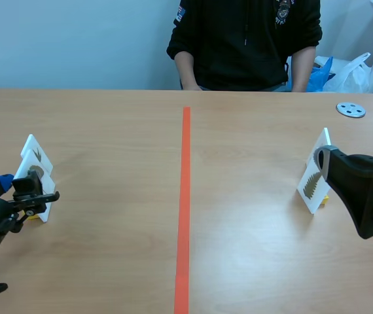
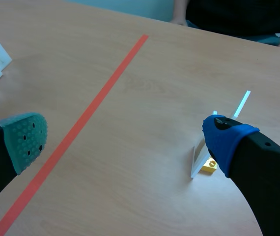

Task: Sort the leaf by its shape. The table is split by an orange tape line. A compound leaf with several leaflets goes to the left side, a simple leaf with one blade goes to the right side. Return to the home posture when a red brick is placed on the table.

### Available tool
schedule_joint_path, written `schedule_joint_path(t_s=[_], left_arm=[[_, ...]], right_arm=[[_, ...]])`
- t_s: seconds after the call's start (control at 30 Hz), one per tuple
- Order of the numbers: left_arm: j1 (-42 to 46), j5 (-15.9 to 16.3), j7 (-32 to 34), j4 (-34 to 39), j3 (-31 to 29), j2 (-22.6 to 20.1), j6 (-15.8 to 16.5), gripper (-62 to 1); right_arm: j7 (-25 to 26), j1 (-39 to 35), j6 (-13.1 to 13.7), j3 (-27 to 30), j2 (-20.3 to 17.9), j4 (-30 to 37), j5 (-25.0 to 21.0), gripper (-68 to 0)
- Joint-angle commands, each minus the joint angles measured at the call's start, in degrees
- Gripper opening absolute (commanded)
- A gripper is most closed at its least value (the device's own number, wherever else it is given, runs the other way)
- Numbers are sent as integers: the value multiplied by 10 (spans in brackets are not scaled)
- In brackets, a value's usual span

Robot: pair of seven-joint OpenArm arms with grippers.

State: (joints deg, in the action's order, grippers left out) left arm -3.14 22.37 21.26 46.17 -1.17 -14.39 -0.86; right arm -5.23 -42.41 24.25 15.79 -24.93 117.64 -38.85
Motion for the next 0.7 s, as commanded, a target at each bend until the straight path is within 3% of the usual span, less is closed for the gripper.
schedule_joint_path(t_s=[0.0,0.43,0.53,0.67], left_arm=[[-2,2,-5,45,-5,-17,2,-306],[128,2,-106,360,-5,-37,17,-300],[173,2,-111,435,-5,-37,22,-202],[243,2,-122,517,-5,-37,50,-138]], right_arm=[[8,5,-2,4,-1,2,-4,4],[8,5,-2,4,-1,2,-4,4],[8,5,-5,4,-1,2,-4,4],[8,5,-7,4,-1,2,-4,4]])
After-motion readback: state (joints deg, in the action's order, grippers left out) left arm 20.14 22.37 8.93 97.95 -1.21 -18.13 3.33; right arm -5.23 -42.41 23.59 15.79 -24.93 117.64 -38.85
